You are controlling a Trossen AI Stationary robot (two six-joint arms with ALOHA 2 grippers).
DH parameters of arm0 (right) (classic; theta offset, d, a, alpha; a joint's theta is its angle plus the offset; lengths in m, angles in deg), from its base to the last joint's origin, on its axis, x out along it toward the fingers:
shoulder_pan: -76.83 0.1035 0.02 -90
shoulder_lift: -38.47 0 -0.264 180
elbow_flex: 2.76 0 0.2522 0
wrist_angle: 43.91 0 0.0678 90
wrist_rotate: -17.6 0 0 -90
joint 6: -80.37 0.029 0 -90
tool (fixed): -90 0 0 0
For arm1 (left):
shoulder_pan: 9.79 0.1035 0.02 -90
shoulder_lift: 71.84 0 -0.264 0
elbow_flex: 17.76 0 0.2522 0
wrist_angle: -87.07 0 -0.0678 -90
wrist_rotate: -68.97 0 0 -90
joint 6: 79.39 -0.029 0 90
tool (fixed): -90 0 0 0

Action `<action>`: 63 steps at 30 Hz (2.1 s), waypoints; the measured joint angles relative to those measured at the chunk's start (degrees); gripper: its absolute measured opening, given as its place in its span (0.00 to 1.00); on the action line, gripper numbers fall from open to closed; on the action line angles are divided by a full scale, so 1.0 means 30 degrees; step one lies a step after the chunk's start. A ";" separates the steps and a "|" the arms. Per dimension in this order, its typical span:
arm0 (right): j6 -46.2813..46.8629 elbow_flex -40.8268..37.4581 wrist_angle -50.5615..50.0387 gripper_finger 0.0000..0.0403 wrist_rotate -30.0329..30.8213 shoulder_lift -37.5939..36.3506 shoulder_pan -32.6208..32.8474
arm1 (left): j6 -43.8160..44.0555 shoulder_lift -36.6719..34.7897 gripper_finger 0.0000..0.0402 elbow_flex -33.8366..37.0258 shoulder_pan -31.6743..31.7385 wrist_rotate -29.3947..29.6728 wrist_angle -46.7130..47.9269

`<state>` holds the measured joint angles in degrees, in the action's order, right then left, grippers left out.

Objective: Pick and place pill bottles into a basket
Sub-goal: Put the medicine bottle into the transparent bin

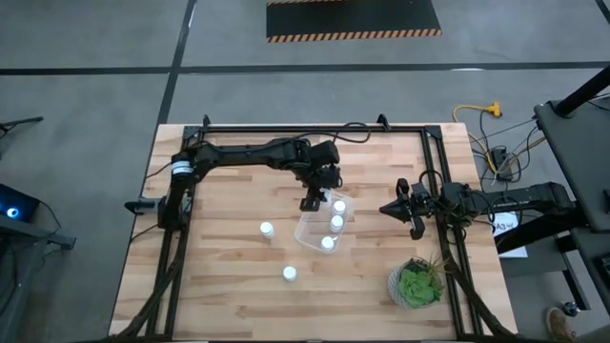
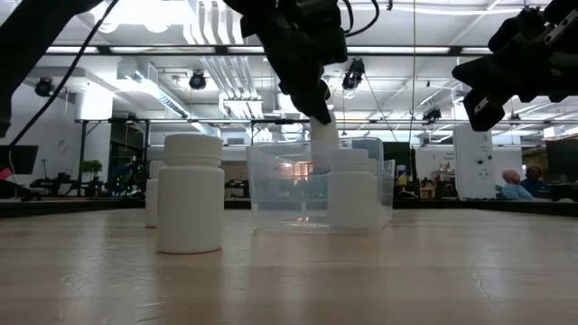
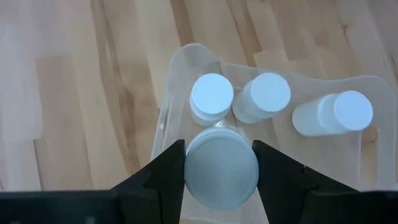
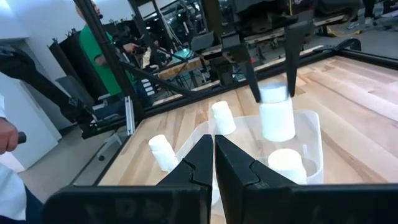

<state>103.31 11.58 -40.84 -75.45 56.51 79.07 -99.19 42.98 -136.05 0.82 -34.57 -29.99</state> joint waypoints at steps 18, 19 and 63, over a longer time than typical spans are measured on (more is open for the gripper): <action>0.0006 0.0000 -0.0008 0.02 0.0007 0.0039 -0.0003 | -0.0086 0.0687 0.37 0.0984 0.0059 0.0118 -0.0266; 0.0006 0.0000 -0.0008 0.02 0.0007 0.0039 -0.0007 | -0.0086 0.0687 0.37 0.1170 0.0059 0.0138 -0.0244; 0.0008 -0.0015 0.0004 0.02 0.0015 0.0039 0.0000 | -0.0154 0.0716 0.37 0.3873 0.0044 0.1075 -0.3934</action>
<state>103.34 11.54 -40.83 -75.41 56.62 79.07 -99.65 45.13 -124.43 0.95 -31.35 -41.80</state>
